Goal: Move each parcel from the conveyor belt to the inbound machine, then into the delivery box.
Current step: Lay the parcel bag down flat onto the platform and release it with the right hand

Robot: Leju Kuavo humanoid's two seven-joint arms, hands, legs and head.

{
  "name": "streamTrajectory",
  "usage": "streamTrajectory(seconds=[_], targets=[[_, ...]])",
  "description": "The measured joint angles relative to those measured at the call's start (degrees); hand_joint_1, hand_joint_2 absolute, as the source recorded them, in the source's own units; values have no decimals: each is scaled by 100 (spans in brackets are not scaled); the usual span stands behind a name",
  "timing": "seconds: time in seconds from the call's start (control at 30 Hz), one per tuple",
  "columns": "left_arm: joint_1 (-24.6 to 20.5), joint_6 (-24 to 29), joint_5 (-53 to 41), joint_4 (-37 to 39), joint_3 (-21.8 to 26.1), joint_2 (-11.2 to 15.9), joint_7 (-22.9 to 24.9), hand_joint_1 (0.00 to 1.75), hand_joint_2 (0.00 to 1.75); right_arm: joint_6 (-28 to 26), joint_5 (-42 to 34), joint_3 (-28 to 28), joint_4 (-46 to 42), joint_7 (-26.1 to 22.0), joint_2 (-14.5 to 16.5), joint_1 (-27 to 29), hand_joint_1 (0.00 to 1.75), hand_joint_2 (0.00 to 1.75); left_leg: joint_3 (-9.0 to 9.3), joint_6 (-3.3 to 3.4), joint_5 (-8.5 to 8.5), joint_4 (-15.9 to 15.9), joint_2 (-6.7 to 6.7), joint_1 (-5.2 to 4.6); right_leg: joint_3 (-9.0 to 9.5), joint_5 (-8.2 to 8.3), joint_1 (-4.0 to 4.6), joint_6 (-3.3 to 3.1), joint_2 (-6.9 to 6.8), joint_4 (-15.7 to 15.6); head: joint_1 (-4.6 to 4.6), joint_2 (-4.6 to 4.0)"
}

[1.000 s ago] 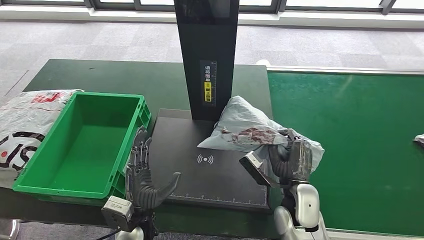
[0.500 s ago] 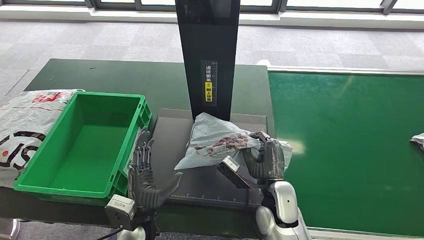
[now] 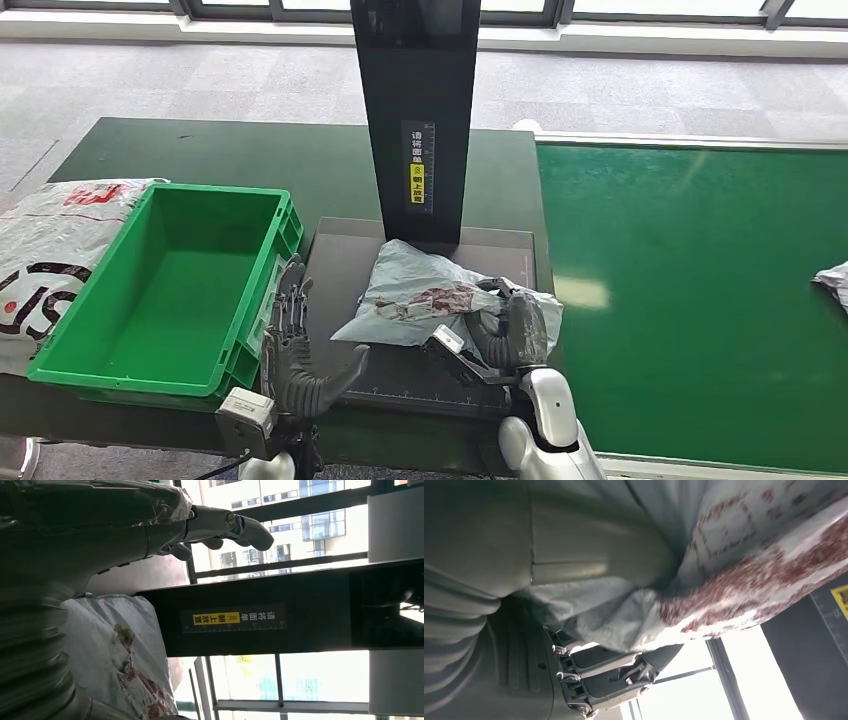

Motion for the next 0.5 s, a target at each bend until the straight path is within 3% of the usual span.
streamTrajectory(seconds=[0.13,0.27,0.5], targets=[[-11,77,27,21,-22,9,0,0,175,21,-35,8,404,38,0,-176,0,0,-6,0,0,0,2,0,3,0,1,0,1,0,0,0],[-21,139,55,22,-61,28,0,0,175,160,-278,17,772,-63,7,-331,0,0,2,0,0,0,2,1,4,0,1,0,1,1,-2,0],[-28,181,57,25,-98,43,0,0,175,183,-1183,28,769,-807,15,-304,0,0,16,0,0,0,1,0,3,0,1,0,1,1,-2,0]])
